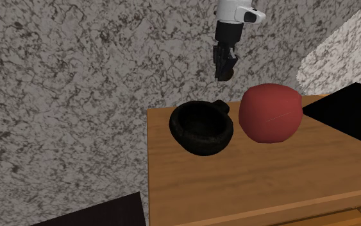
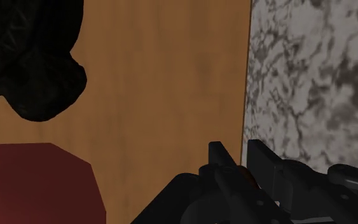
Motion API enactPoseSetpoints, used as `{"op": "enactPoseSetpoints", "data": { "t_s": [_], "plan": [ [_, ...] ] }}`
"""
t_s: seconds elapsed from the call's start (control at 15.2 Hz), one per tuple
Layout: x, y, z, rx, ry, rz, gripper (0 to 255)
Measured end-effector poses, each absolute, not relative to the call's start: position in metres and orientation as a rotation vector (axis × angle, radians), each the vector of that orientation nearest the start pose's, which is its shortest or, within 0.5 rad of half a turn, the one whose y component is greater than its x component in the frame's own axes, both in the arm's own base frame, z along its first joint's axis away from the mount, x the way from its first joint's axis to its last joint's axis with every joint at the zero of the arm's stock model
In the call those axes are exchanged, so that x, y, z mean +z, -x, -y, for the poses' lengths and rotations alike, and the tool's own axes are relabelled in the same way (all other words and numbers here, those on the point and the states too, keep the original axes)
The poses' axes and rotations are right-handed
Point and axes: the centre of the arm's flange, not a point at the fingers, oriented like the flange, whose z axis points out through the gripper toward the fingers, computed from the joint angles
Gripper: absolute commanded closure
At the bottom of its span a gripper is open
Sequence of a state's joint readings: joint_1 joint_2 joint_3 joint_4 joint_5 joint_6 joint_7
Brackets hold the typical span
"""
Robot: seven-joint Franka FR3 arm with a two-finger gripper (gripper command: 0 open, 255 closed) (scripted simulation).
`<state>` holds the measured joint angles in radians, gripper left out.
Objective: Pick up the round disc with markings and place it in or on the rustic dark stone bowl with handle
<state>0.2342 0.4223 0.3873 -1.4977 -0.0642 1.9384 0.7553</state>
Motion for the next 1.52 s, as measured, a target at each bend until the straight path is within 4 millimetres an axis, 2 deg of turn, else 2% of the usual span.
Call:
{"op": "enactPoseSetpoints", "data": {
  "t_s": [0.66, 0.99, 1.32, 1.52],
  "plan": [
    [0.495, -0.578, -0.361, 0.033, 3.029, -0.223, 255],
    [0.502, -0.546, -0.322, 0.034, 3.029, -0.221, 255],
    [0.500, -0.495, -0.276, 0.033, 3.030, -0.223, 255],
    [0.497, -0.473, -0.244, 0.033, 3.030, -0.224, 255]
  ]
}}
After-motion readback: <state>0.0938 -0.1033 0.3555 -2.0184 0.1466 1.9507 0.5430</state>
